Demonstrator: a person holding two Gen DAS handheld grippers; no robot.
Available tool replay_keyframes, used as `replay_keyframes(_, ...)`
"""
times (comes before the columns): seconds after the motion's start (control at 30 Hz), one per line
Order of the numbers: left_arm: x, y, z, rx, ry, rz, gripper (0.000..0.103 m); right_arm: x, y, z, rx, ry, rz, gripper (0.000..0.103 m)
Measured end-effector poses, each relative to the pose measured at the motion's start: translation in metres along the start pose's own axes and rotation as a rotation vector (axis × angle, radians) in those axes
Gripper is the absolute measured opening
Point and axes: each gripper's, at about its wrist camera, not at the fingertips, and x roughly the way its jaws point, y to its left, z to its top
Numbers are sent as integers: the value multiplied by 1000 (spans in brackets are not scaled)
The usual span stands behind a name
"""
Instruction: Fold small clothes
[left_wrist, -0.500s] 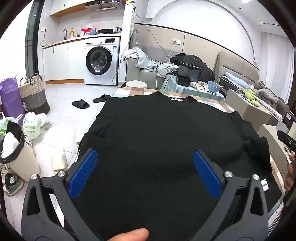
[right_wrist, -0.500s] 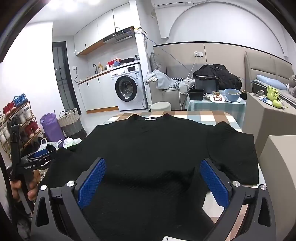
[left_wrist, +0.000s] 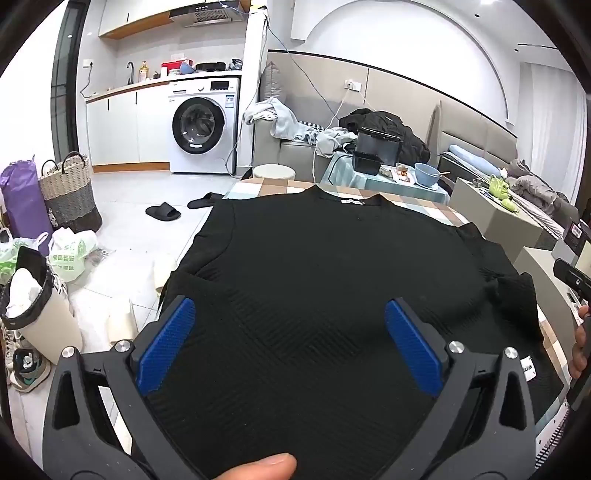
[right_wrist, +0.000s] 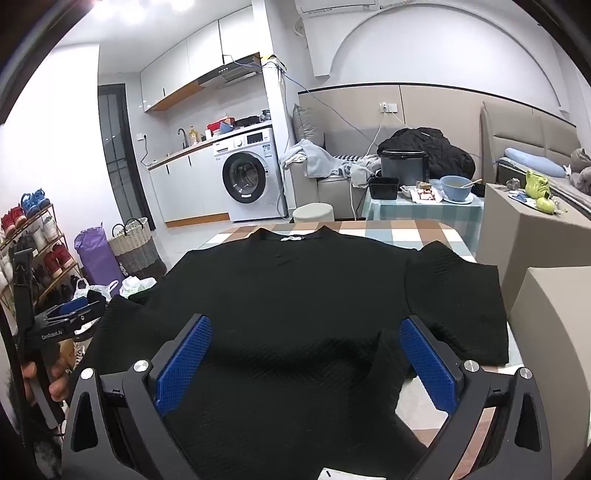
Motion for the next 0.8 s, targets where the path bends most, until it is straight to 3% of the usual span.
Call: replay_keyframes(0.8,-14,-14,3,14,-10,-14,102,-14,5,10,-5,-23,-18,103)
